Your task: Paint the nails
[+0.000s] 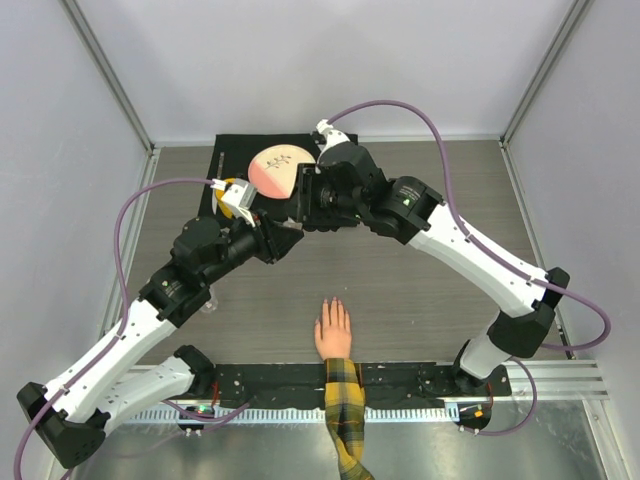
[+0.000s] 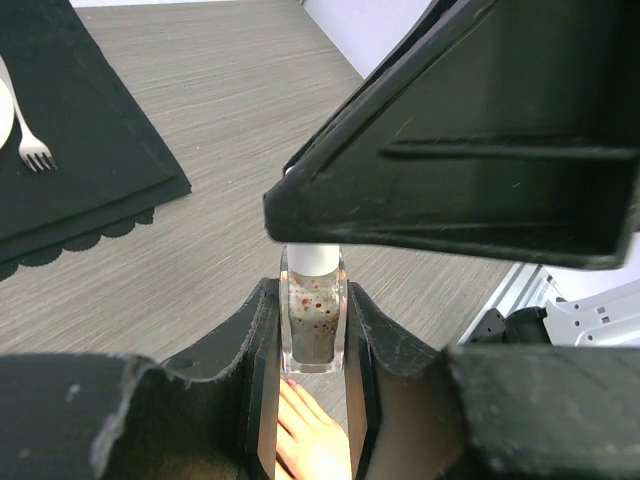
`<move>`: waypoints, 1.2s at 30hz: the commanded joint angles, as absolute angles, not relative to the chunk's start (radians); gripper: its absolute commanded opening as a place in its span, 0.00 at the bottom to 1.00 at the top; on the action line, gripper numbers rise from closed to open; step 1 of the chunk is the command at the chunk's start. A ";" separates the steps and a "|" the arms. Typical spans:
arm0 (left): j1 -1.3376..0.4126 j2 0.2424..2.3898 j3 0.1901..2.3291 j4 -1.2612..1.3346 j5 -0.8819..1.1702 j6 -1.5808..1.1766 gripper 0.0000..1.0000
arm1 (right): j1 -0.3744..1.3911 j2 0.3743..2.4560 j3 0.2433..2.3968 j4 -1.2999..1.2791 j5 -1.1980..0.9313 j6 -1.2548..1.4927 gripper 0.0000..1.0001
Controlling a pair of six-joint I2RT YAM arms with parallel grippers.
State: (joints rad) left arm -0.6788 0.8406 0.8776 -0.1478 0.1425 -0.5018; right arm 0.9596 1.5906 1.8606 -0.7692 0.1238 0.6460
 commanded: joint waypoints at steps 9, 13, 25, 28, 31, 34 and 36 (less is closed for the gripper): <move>-0.680 0.836 0.940 -0.086 0.173 -0.531 0.00 | 0.966 1.553 1.827 -0.704 0.051 0.592 0.10; -0.678 0.813 0.910 0.123 0.508 -0.566 0.00 | 0.960 1.473 1.715 -0.593 -0.163 0.430 0.01; -0.678 0.796 0.814 0.571 0.770 -0.884 0.00 | 0.919 1.284 1.391 -0.250 -0.778 0.514 0.01; -0.678 0.792 0.856 0.445 0.765 -0.795 0.00 | 0.919 1.276 1.405 -0.248 -0.723 0.537 0.01; -0.678 0.785 0.902 0.260 0.733 -0.669 0.00 | 0.919 1.259 1.425 -0.293 -0.584 0.552 0.08; -0.676 0.778 0.960 0.030 0.592 -0.501 0.00 | 0.920 1.256 1.517 -0.441 -0.322 0.538 0.37; -0.677 0.772 0.991 -0.073 0.470 -0.444 0.00 | 0.922 1.256 1.552 -0.541 -0.201 0.541 0.45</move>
